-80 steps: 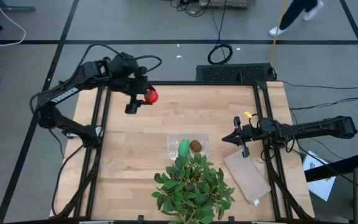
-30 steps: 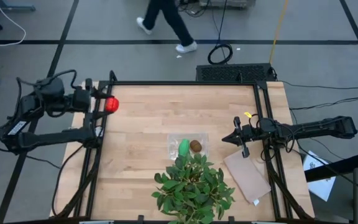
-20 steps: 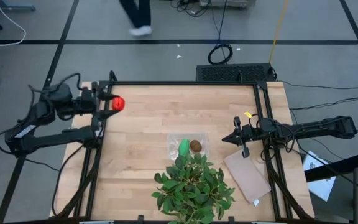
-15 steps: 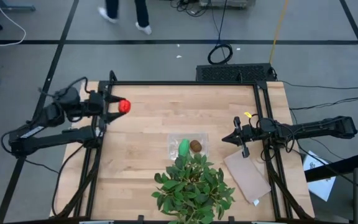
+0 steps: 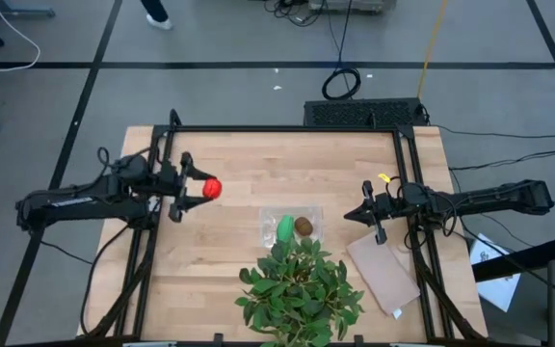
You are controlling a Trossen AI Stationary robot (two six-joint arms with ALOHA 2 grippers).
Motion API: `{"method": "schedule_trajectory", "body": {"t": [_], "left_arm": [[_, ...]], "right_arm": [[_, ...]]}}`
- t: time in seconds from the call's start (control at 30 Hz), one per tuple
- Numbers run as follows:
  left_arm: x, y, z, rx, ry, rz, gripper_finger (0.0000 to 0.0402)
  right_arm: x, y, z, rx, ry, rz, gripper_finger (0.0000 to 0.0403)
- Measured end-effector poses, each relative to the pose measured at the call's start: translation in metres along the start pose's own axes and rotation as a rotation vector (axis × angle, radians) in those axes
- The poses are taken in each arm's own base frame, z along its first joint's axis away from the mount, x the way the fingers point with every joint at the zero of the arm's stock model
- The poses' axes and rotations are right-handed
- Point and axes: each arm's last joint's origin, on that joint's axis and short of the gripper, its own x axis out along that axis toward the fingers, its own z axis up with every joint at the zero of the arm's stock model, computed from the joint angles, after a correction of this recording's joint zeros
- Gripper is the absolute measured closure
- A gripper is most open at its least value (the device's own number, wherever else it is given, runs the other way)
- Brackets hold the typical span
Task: Pick and placing Produce into tupperware
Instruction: Put the orange tomato into the transparent bin
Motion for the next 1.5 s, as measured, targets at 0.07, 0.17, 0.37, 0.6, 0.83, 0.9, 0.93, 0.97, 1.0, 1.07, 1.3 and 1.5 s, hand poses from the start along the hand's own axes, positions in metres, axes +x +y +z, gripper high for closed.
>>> {"method": "schedule_trajectory", "body": {"t": [0.07, 0.17, 0.37, 0.6, 0.83, 0.9, 0.93, 0.97, 1.0, 1.07, 1.3, 1.5], "left_arm": [[0.001, -0.003, -0.001, 0.012, 0.004, -0.02, 0.0138], [0.001, -0.008, 0.0, 0.034, -0.004, -0.053, 0.0138], [-0.01, -0.011, 0.001, 0.097, -0.007, -0.019, 0.0138], [-0.028, -0.013, -0.003, 0.111, 0.022, 0.049, 0.0138], [-0.034, -0.014, -0.005, 0.109, 0.036, 0.07, 0.0138], [-0.034, -0.014, -0.007, 0.114, 0.052, 0.076, 0.0138], [-0.034, -0.014, -0.007, 0.114, 0.059, 0.077, 0.0138], [-0.034, -0.014, -0.007, 0.113, 0.06, 0.079, 0.0138], [-0.034, -0.014, -0.007, 0.112, 0.06, 0.08, 0.0138], [-0.034, -0.014, -0.007, 0.109, 0.057, 0.087, 0.0138], [-0.032, -0.013, -0.013, 0.116, 0.064, 0.107, 0.0137], [-0.03, -0.012, -0.025, 0.126, 0.013, 0.107, 0.0137]], "right_arm": [[0.0, 0.0, 0.0, 0.0, 0.0, 0.0, 0.0403], [0.0, 0.0, 0.0, 0.0, 0.0, 0.0, 0.0403], [0.0, 0.0, 0.0, 0.004, 0.0, 0.0, 0.0403], [0.0, 0.0, 0.0, 0.004, 0.001, 0.0, 0.0403], [0.0, 0.0, 0.0, 0.004, 0.0, 0.0, 0.0403], [0.0, 0.0, 0.0, 0.004, 0.001, 0.0, 0.0403], [0.0, 0.0, 0.0, 0.004, 0.001, 0.0, 0.0403], [0.0, 0.0, 0.0, 0.004, 0.001, 0.0, 0.0403], [0.0, 0.0, 0.0, 0.005, 0.003, -0.001, 0.0403], [0.0, 0.0, 0.0, 0.005, 0.004, -0.001, 0.0403], [0.0, 0.0, -0.001, 0.006, 0.007, 0.0, 0.0403], [0.0, 0.0, -0.001, 0.006, 0.008, 0.0, 0.0403]]}}
